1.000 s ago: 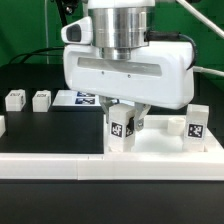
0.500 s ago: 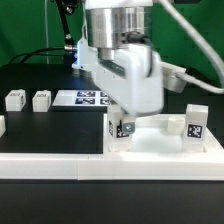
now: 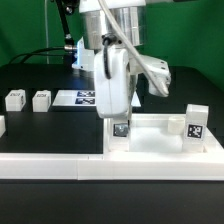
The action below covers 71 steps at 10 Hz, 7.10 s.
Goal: Assemble square table
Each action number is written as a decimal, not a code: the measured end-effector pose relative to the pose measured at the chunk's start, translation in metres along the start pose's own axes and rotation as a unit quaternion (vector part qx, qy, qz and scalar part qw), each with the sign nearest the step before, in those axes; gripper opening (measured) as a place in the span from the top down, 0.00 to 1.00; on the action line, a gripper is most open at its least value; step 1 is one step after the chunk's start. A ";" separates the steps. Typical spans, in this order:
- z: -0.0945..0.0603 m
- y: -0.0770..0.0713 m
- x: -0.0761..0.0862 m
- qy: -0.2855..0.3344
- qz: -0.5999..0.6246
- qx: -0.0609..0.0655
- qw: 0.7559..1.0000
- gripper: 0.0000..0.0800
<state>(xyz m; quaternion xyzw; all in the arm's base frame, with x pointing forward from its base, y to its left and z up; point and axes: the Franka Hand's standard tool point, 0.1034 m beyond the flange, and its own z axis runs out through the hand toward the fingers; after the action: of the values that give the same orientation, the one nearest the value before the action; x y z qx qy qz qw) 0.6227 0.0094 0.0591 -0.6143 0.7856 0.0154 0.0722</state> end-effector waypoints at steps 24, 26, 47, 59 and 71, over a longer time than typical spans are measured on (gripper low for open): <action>-0.009 0.005 0.004 -0.007 0.106 -0.006 0.994 0.19; -0.037 0.014 -0.009 -0.024 -0.036 -0.004 0.999 0.19; 0.033 0.042 0.044 0.056 -0.806 -0.033 0.588 0.19; 0.036 0.041 0.045 0.063 -0.799 -0.030 0.597 0.93; 0.031 0.058 0.067 0.000 -0.780 -0.060 0.623 0.92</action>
Offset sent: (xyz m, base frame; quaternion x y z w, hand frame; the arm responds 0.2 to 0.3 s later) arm 0.0163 -0.0077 -0.0045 0.0041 -0.0366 0.2856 0.9576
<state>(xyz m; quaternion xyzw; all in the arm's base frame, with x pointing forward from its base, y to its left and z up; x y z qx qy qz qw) 0.5541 -0.0377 0.0157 -0.9998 0.0094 0.0001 0.0201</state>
